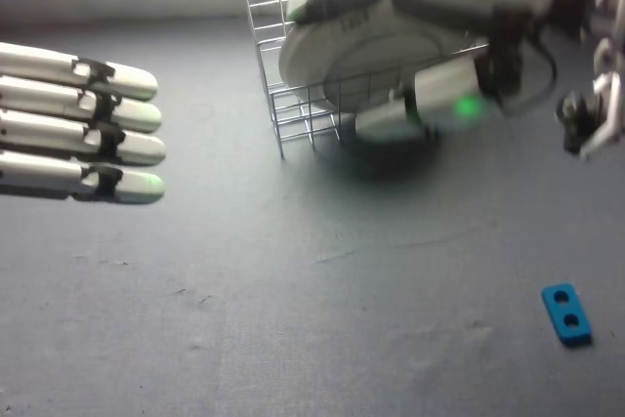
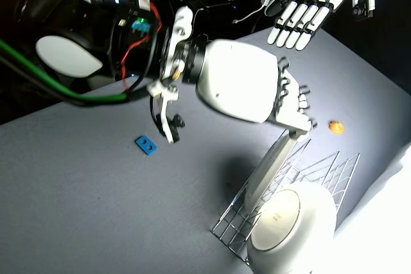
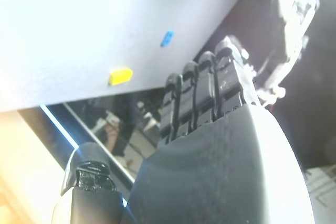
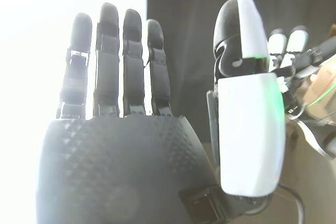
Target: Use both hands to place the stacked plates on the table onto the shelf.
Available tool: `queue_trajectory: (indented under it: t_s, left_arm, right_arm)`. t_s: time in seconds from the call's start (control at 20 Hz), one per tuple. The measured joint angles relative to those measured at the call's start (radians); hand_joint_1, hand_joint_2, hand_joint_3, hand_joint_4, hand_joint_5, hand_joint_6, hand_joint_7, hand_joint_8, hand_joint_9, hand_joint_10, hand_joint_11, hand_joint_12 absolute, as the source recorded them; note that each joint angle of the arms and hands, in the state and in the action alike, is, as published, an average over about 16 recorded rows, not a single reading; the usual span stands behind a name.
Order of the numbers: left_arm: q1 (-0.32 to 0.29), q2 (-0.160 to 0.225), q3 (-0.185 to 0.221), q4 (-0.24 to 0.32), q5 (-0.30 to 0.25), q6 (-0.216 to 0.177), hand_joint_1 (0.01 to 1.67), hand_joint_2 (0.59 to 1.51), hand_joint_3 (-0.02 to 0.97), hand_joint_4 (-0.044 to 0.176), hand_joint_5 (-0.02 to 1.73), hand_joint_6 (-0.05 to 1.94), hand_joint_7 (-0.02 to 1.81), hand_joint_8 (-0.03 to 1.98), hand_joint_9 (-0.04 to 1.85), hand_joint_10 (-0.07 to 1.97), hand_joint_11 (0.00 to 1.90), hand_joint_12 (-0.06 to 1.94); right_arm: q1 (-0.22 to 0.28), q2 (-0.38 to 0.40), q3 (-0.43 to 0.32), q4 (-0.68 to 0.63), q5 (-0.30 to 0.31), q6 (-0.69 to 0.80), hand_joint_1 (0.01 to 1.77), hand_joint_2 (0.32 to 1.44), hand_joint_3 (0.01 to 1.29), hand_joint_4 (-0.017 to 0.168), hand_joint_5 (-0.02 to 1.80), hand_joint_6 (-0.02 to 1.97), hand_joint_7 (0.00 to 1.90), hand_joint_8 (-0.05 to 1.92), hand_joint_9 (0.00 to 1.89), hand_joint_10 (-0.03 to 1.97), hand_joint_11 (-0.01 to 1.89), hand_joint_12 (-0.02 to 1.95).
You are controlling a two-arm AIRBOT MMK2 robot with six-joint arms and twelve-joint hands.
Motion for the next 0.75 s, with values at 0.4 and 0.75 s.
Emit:
queue_trajectory:
  t_s: [0.4, 0.75]
  left_arm:
    - [0.009, 0.002, 0.002, 0.003, -0.007, -0.003, 0.02, 1.132, 0.019, 0.006, 0.16, 0.00, 0.16, 0.01, 0.11, 0.01, 0.04, 0.03]
    - [0.016, 0.004, 0.007, -0.001, -0.010, -0.004, 0.02, 1.131, 0.018, 0.006, 0.18, 0.00, 0.18, 0.01, 0.13, 0.01, 0.05, 0.05]
  right_arm:
    - [-0.067, 0.047, -0.149, 0.259, 0.079, -0.318, 0.83, 1.03, 0.01, -0.001, 0.58, 0.02, 0.65, 0.02, 0.64, 0.02, 0.15, 1.08]
    - [-0.100, 0.057, -0.200, 0.381, 0.138, -0.441, 0.78, 1.04, 0.01, 0.000, 0.60, 0.02, 0.67, 0.02, 0.65, 0.03, 0.16, 1.08]
